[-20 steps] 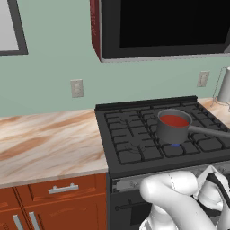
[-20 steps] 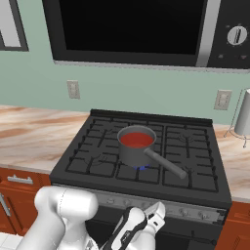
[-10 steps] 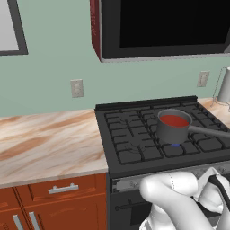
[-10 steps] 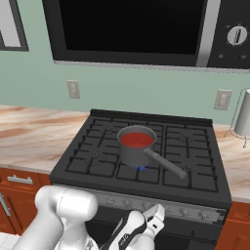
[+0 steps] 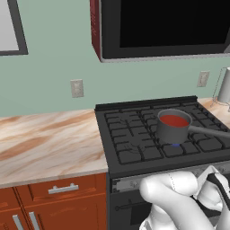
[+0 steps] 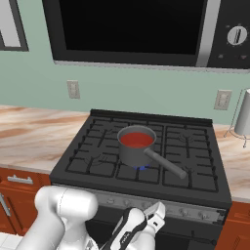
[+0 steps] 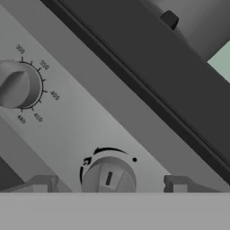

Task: Wait until the marinara sauce is simmered to a deep red color and then turn off the stove.

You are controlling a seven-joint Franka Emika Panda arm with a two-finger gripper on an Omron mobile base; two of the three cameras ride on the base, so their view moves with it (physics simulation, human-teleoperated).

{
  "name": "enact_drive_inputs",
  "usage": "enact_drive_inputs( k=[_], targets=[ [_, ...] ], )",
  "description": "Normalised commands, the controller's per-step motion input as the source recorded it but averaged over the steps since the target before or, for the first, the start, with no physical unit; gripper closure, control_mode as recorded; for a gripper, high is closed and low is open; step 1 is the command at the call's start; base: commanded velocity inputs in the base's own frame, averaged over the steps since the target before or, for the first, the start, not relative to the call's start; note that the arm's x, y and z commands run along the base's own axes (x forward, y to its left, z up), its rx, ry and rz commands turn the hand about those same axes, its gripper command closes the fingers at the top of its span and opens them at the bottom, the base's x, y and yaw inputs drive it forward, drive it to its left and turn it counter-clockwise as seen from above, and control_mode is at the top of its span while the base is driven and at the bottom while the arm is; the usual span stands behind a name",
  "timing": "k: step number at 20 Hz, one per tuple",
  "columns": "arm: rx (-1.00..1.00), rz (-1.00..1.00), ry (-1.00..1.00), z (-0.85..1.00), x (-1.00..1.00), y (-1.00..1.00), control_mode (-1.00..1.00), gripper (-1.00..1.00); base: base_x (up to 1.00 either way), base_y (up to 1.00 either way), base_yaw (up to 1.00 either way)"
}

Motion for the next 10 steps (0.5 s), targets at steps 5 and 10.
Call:
enact_drive_inputs(
  k=[5,10],
  targets=[
    [0.00,0.00,0.00,0.00,-0.01,0.00,-1.00,-1.00,0.00,0.00,0.00],
    [0.00,0.00,-0.01,0.00,-0.05,0.00,-1.00,-1.00,0.00,0.00,0.00]
  ],
)
